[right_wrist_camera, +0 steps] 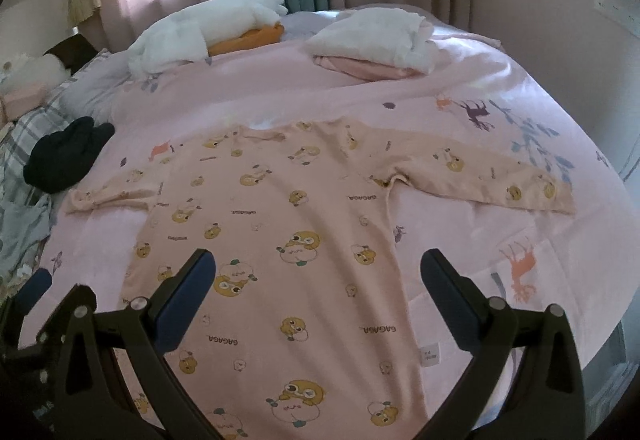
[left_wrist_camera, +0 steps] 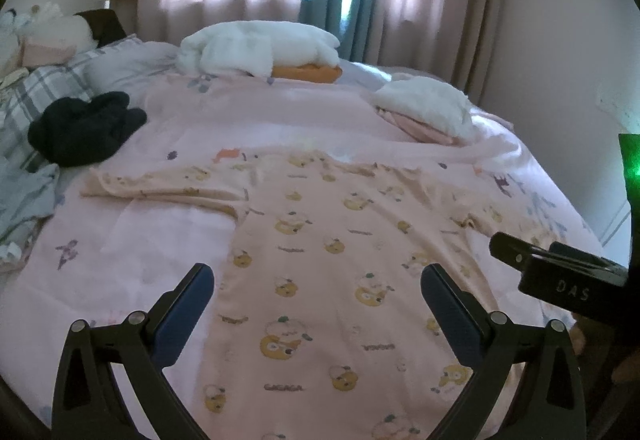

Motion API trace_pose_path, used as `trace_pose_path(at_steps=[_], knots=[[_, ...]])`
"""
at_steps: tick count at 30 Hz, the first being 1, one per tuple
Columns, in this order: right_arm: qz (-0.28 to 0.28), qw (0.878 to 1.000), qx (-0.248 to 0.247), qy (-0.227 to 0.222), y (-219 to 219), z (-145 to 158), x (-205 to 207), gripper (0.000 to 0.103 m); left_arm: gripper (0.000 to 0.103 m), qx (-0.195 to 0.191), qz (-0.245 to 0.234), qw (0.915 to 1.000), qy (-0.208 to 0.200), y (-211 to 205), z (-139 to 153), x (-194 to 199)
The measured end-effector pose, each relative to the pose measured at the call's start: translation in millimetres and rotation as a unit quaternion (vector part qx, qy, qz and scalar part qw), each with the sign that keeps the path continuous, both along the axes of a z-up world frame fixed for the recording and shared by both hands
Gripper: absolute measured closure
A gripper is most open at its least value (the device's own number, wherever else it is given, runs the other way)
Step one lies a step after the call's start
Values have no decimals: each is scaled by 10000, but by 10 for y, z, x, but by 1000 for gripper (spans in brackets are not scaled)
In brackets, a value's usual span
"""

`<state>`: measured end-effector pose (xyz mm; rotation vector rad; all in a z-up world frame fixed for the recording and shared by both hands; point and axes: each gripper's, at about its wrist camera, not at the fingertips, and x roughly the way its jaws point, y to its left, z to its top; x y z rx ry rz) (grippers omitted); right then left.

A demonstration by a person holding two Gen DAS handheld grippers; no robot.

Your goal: Fold small clothes

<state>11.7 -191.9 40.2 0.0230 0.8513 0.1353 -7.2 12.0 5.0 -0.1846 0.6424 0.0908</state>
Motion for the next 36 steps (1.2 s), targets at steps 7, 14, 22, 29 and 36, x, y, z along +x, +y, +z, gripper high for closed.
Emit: trace_pose_path(at_steps=[7, 14, 22, 29, 36], knots=[[-301, 9995, 75, 10, -66, 3, 13, 0, 1, 11, 22, 10000, 34, -34, 6, 3], [-306, 9973, -593, -293, -21, 76, -72, 0, 1, -16, 47, 10000, 45, -38, 22, 15], [-191, 9975, -591, -333, -20, 101, -95, 0, 1, 51, -10, 10000, 26, -52, 19, -11], [-323, 9977, -541, -264, -29, 99, -110, 0, 1, 124, 141, 9998, 16, -34, 30, -29], [-439, 9978, -436, -231, -87, 92, -91, 0, 1, 120, 203, 9997, -34, 17, 38, -42]])
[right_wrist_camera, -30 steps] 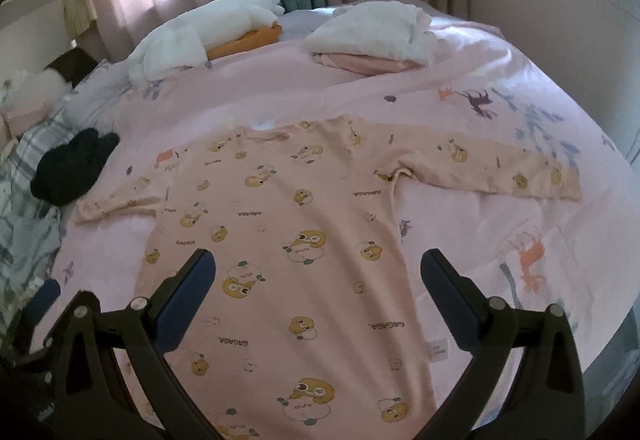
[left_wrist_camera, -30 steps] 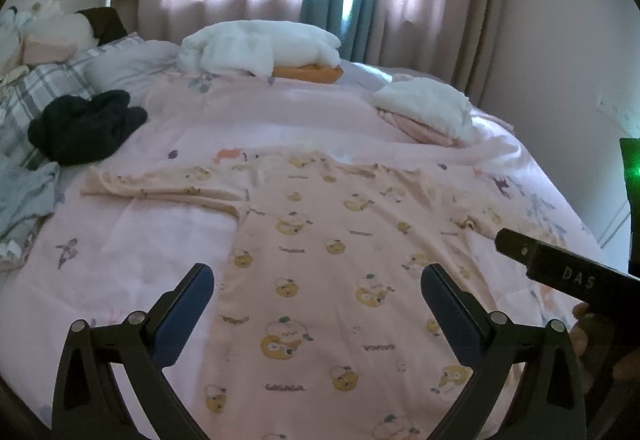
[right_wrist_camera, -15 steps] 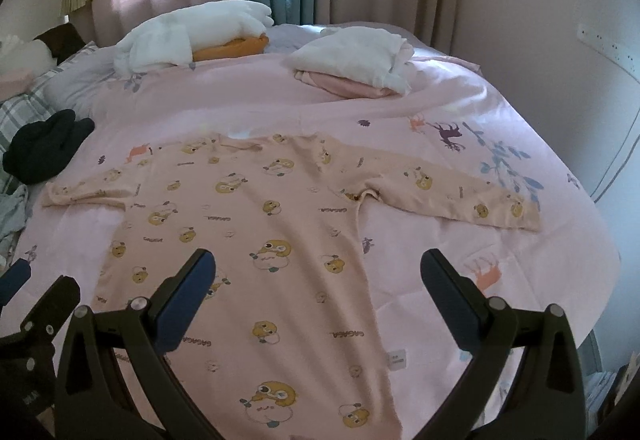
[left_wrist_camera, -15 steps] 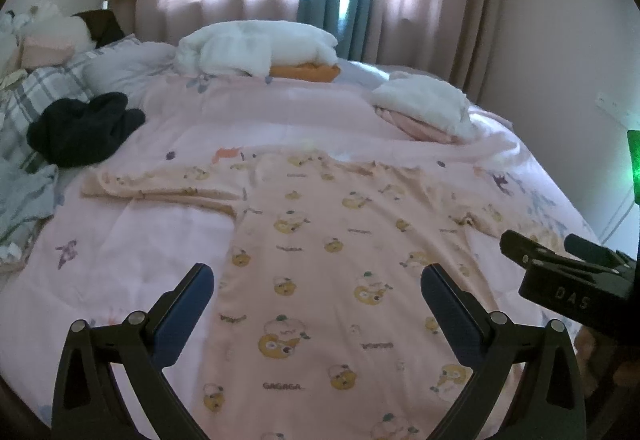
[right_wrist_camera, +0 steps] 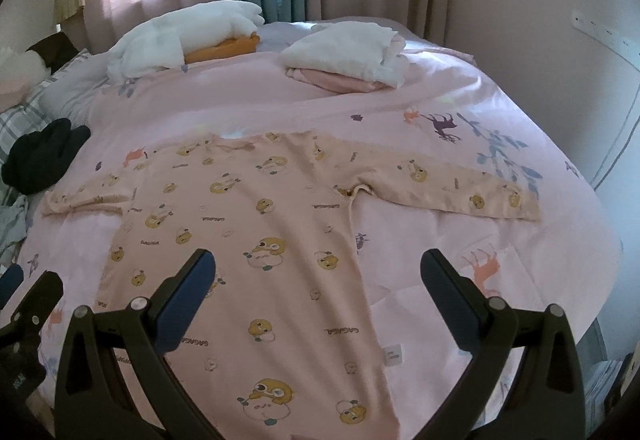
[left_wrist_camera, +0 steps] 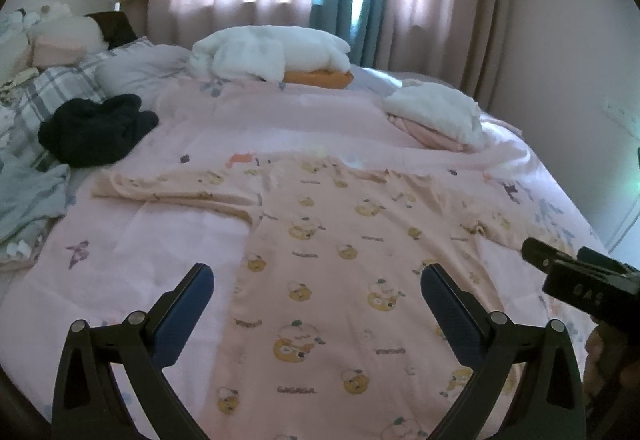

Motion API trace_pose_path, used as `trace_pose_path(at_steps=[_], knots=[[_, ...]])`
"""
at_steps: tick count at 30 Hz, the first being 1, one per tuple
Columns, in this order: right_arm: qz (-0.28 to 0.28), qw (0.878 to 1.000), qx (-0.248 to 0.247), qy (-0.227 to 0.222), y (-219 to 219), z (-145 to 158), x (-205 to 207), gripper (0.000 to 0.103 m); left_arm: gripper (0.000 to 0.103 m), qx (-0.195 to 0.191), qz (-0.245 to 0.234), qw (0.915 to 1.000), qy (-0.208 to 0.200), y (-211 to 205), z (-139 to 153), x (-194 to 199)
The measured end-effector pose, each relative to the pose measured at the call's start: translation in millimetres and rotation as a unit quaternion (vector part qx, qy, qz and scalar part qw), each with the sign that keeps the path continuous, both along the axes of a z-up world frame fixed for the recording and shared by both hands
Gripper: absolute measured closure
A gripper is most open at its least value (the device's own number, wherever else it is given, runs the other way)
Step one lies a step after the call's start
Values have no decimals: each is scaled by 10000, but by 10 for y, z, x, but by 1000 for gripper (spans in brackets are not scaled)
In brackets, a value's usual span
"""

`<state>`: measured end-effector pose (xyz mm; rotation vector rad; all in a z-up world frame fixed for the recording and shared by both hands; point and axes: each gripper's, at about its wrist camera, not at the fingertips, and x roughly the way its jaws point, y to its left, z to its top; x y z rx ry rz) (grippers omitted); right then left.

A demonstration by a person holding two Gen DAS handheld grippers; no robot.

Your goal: Fold small clothes

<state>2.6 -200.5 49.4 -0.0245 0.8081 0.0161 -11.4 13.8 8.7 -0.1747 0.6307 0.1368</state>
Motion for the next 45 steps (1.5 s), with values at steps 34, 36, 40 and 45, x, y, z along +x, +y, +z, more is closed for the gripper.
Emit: trace_pose_path(at_steps=[34, 36, 40, 45], knots=[[128, 9999, -7, -3, 20, -14, -26, 0, 1, 224, -5, 9997, 35, 45, -30, -30], [114, 9999, -61, 31, 34, -34, -15, 0, 1, 196, -35, 9998, 43, 53, -26, -34], [119, 9999, -91, 86, 68, -42, 11, 0, 1, 156, -31, 9999, 63, 52, -27, -30], [149, 9998, -87, 48, 75, -36, -7, 0, 1, 148, -60, 9998, 76, 31, -31, -22]])
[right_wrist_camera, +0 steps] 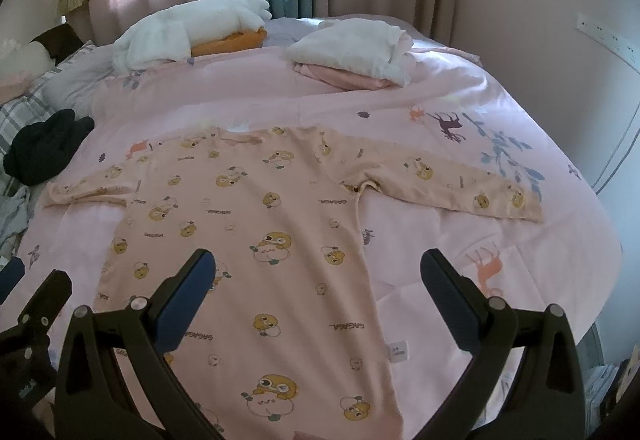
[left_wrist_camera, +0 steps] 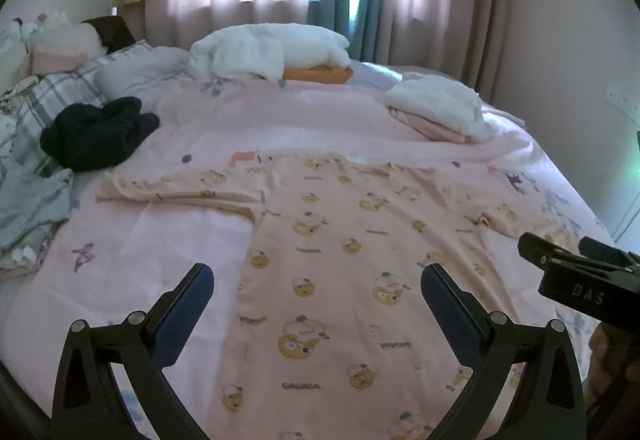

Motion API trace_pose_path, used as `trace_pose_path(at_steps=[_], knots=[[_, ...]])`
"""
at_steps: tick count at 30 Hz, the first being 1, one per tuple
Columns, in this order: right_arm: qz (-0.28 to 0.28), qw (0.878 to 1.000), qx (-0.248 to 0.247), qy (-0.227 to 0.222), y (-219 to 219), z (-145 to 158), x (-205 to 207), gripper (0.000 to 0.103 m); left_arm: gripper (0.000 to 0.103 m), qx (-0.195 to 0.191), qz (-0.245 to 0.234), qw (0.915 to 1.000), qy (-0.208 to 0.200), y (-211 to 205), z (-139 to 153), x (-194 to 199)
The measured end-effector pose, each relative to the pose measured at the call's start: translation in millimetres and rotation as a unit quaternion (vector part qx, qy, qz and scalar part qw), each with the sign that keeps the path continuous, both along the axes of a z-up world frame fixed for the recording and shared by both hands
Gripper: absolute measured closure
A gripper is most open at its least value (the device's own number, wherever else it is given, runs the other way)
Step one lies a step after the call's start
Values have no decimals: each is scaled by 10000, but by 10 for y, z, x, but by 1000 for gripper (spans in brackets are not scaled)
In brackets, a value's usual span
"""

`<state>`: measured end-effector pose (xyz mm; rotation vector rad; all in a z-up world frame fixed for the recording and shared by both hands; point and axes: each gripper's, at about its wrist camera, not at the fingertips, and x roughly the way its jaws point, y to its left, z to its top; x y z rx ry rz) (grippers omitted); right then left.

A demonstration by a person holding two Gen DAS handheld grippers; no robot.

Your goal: Fold small clothes

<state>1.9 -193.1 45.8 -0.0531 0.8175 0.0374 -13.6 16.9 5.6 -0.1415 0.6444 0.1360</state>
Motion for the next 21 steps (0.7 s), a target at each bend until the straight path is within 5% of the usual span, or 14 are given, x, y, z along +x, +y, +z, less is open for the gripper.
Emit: trace_pose_path(at_steps=[21], knots=[[65, 9997, 145, 186, -15, -23, 30, 0, 1, -91, -118, 9998, 99, -72, -54, 46]])
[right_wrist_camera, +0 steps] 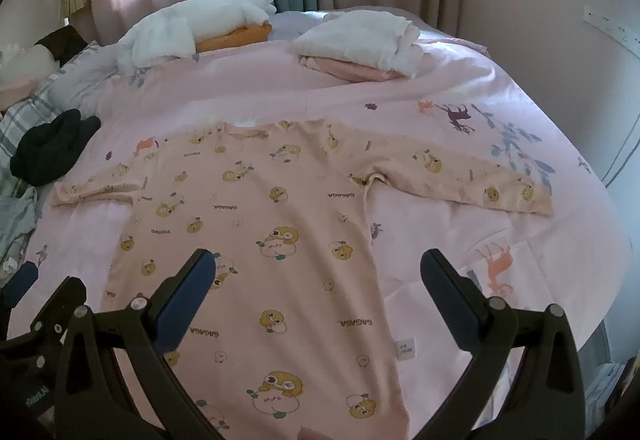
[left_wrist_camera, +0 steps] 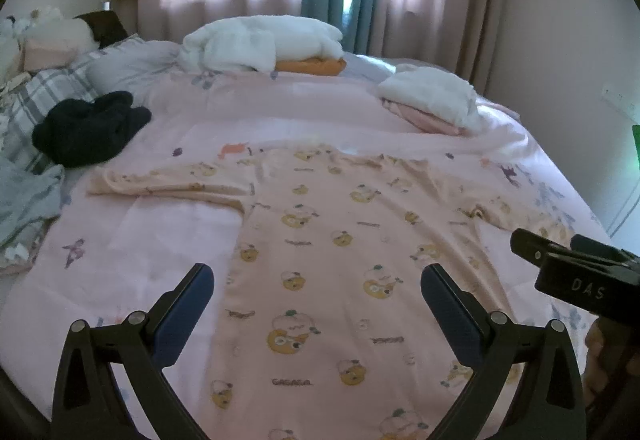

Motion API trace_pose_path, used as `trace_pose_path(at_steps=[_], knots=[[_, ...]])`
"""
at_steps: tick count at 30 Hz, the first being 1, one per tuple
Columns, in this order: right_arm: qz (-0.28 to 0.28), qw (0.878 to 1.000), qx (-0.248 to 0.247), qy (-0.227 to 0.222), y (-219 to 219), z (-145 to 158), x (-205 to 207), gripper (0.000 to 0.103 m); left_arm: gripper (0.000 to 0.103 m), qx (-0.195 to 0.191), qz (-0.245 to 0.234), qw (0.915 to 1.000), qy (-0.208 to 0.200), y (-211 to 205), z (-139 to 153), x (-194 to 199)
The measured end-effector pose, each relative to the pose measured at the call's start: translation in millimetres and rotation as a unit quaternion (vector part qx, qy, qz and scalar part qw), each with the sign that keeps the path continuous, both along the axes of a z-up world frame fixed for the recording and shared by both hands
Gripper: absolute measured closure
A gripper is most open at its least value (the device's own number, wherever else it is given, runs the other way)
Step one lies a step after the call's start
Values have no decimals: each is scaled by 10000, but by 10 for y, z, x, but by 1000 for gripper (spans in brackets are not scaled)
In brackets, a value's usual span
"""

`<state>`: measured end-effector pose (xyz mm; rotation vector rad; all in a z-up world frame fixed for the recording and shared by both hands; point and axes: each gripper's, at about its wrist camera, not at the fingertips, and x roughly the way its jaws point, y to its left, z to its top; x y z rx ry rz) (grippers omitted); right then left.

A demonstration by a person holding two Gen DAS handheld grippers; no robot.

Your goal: Fold small clothes

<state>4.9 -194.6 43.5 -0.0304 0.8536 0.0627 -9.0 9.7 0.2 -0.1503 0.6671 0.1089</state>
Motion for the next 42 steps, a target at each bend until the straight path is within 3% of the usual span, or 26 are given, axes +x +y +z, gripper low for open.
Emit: trace_pose_path(at_steps=[8, 12, 17, 19, 22, 25, 30, 34, 37, 39, 42], knots=[[87, 9999, 133, -33, -35, 2, 33, 0, 1, -9, -15, 10000, 84, 0, -49, 24], [236, 9982, 558, -40, -238, 28, 117, 1, 1, -40, 26, 10000, 80, 12, -66, 29], [161, 9838, 1786, -79, -962, 68, 380, 1, 1, -176, 163, 9997, 105, 32, -109, 115], [-188, 9833, 1807, -20, -1304, 55, 512, 0, 1, -185, 213, 9994, 177, 40, -154, 163], [-652, 9873, 1448, 18, -1713, 22, 670, 0, 1, -107, 235, 9991, 334, 28, -198, 228], [-1188, 9810, 1519, 207, -2236, -101, 851, 0, 1, -93, 218, 9992, 337, -4, -205, 240], [-1816, 9569, 2222, 457, -2973, -445, 1016, 3, 1, -50, 54, 9990, 437, -63, -248, 293], [-2266, 9397, 2515, 482, -3284, -727, 1085, 4, 1, 25, 23, 9983, 578, -104, -321, 363], [-2668, 9070, 3161, 786, -3506, -1063, 1139, 9, 1, 30, 10, 9976, 693, -134, -368, 405], [-2819, 8875, 3573, 725, -3609, -1199, 1095, 10, 1, -2, 39, 9975, 710, -133, -368, 413], [-2846, 8711, 3967, 529, -3617, -1176, 964, 11, 1, -56, 30, 9974, 712, -135, -368, 417]])
